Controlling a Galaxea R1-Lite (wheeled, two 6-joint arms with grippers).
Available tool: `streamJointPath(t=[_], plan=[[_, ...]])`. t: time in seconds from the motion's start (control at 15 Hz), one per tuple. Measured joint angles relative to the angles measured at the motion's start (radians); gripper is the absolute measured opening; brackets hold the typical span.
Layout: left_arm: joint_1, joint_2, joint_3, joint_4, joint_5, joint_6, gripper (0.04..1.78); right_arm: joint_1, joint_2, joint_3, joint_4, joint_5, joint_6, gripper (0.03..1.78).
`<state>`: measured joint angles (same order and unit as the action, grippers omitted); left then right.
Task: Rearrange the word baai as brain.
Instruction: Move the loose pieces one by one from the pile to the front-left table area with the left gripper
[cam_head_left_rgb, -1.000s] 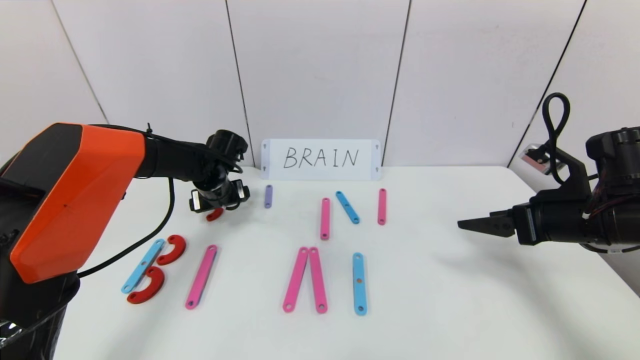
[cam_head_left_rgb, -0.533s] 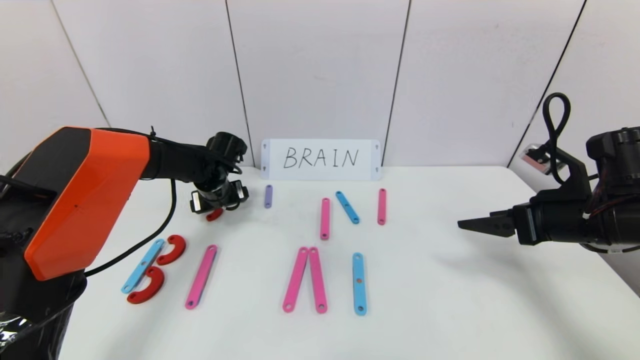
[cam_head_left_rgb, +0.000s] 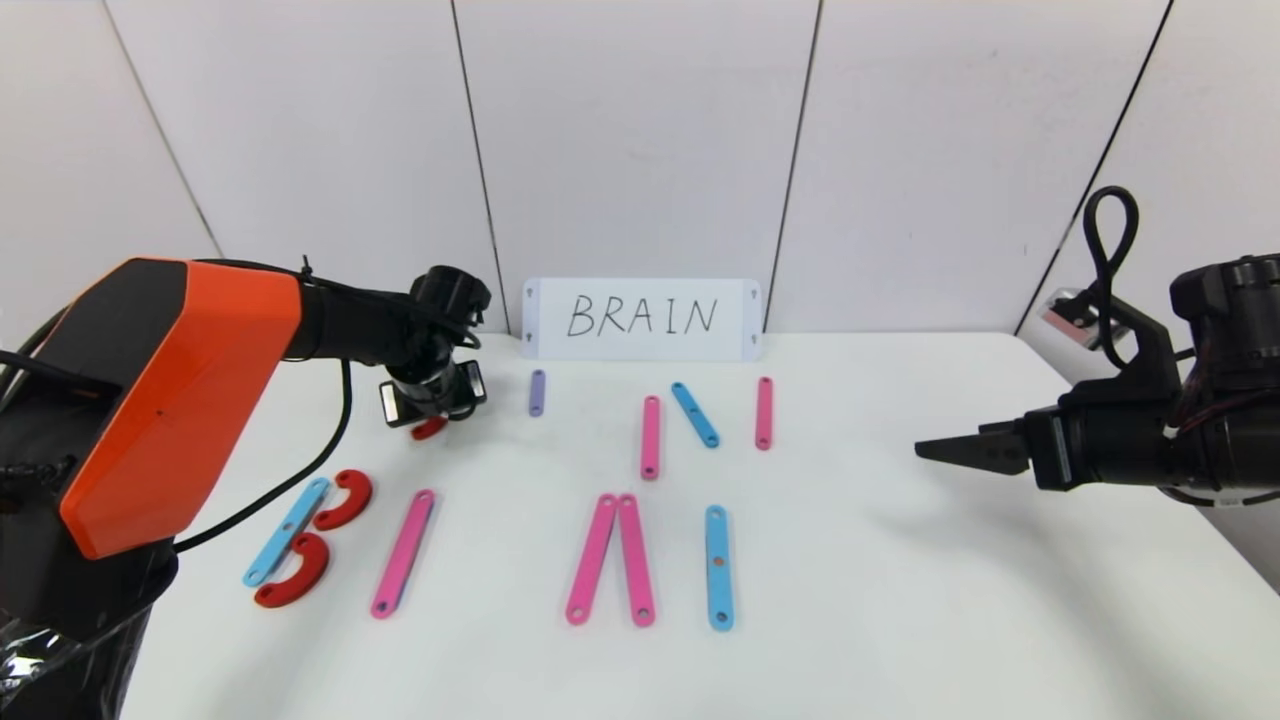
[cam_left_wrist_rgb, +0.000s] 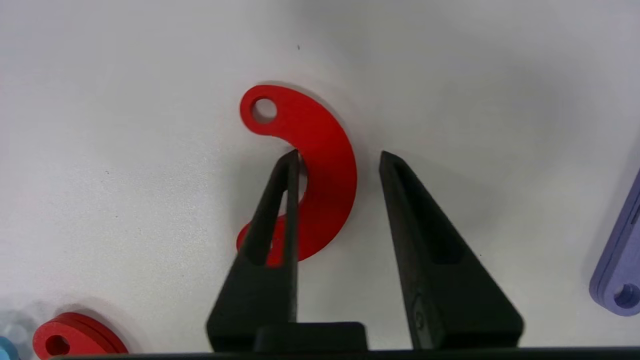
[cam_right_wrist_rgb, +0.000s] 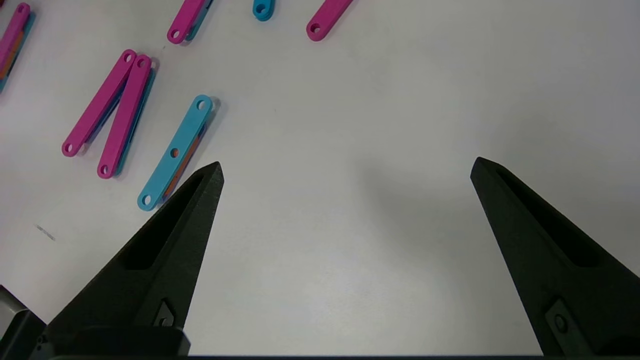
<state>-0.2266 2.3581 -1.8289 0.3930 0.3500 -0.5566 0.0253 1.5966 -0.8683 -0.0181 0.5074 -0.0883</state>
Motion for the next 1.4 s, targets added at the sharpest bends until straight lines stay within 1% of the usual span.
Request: streamJointPath(t=[0.07,0.13,0.53,1.0,1.2,1.4], plan=[[0.001,0.004,-0.003,0.000,0.000,0.000,0.35,0.000,0.000,0.000,0.000,0.000,0.000,1.74],[0.004,0.006,-0.004,0.000,-0.001,0.000,0.30,0.000,0.000,0.001,0.000,0.000,0.000,1.74],[0.005,0.004,-0.003,0.012,-0.003,0.001,0.30,0.000,-0.001,0.002,0.000,0.000,0.000,1.74],[-0.008,-0.074,-0.003,0.112,-0.013,0.004,0.30,0.000,-0.002,0.002,0.000,-0.001,0.000,1.74],[-0.038,-0.106,-0.003,0.156,-0.016,-0.022,0.30,0.001,-0.002,0.002,0.000,-0.003,0.000,1.74],[-0.090,-0.129,-0.004,0.237,-0.017,-0.063,0.30,0.000,-0.003,0.002,0.000,-0.003,0.000,1.74]])
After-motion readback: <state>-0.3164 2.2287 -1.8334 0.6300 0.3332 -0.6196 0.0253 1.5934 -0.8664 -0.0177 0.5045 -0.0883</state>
